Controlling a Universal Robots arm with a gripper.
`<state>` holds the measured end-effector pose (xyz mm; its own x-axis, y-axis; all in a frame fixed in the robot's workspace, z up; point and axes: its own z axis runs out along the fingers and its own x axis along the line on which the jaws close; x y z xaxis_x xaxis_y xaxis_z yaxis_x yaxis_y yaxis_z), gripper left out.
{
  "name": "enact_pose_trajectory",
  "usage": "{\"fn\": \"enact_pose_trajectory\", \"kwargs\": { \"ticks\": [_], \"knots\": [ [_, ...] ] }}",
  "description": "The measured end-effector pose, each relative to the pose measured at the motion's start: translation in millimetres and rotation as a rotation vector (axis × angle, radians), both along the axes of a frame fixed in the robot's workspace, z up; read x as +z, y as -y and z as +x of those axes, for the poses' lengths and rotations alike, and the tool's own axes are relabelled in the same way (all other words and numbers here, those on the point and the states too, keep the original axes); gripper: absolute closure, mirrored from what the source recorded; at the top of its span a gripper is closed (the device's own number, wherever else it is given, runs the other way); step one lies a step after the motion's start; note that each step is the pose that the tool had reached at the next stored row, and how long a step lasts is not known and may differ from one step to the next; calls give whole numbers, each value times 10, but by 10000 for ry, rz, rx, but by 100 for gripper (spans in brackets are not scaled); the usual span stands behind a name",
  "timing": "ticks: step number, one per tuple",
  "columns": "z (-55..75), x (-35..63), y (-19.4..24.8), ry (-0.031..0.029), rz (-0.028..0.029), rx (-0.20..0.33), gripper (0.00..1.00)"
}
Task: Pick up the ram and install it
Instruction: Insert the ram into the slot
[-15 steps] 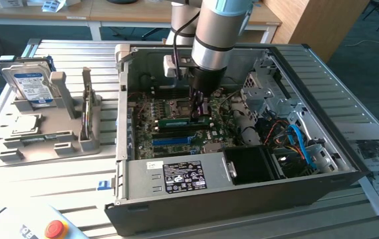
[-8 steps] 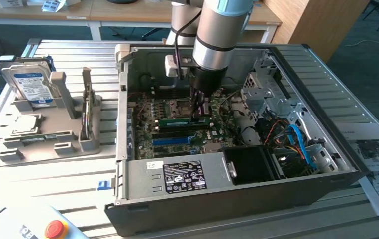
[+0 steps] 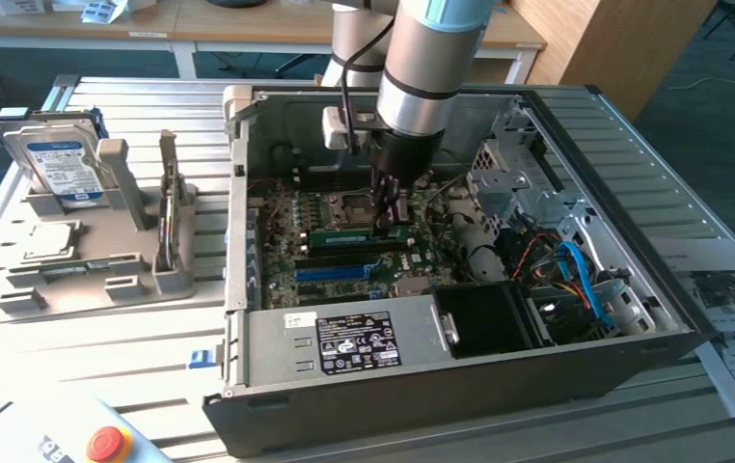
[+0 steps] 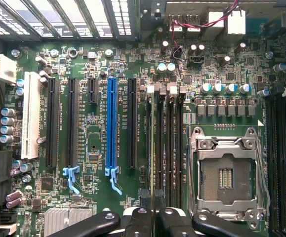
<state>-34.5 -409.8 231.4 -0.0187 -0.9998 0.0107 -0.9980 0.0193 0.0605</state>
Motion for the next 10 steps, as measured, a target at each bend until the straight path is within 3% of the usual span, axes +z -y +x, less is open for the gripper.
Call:
{"fn": "enact_pose_trajectory", "kwargs": {
  "ticks": [10],
  "knots": [
    [7,-6,-1,0,0,31,88]
  ]
}}
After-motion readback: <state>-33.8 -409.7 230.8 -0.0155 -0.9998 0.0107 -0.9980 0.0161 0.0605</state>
